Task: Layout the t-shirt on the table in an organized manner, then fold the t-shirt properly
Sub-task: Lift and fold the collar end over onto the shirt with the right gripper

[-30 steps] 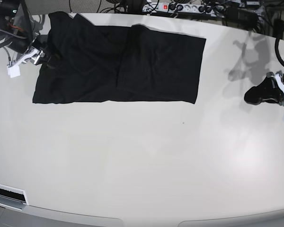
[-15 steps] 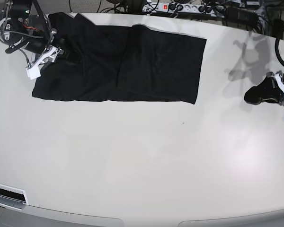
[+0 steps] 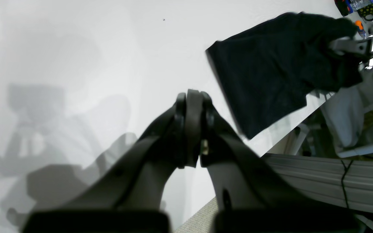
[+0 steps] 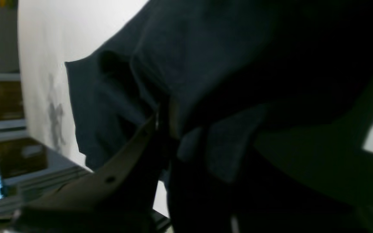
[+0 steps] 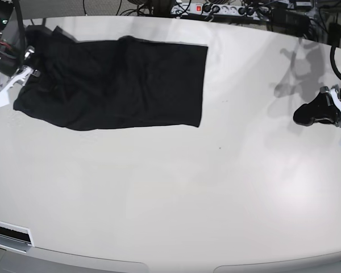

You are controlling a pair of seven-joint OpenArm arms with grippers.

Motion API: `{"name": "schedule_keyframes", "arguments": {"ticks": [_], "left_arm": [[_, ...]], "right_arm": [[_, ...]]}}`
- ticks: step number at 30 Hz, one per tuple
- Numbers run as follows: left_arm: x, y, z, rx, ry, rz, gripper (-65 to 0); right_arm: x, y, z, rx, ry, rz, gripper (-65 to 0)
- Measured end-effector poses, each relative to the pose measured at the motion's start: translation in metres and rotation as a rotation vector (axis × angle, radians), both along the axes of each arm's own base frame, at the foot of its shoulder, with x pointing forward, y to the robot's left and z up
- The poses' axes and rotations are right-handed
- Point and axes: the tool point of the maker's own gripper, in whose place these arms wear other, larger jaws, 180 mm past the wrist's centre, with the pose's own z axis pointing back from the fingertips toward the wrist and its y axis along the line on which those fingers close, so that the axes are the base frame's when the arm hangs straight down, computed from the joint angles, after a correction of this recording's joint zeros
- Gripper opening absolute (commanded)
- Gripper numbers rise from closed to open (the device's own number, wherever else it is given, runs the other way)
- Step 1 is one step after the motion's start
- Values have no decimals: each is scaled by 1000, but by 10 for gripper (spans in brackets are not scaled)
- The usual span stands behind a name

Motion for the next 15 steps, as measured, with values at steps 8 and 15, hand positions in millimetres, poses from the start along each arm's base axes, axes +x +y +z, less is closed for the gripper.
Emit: {"name": "schedule_keyframes", "arguments": {"ticks": [8, 15], "left_arm": [[-3, 0, -3, 0, 10, 0, -650], [-3, 0, -3, 0, 10, 0, -650]], "right_arm": [[-6, 13, 69, -234, -165, 128, -650], [-11, 88, 120, -228, -343, 197, -650]]}}
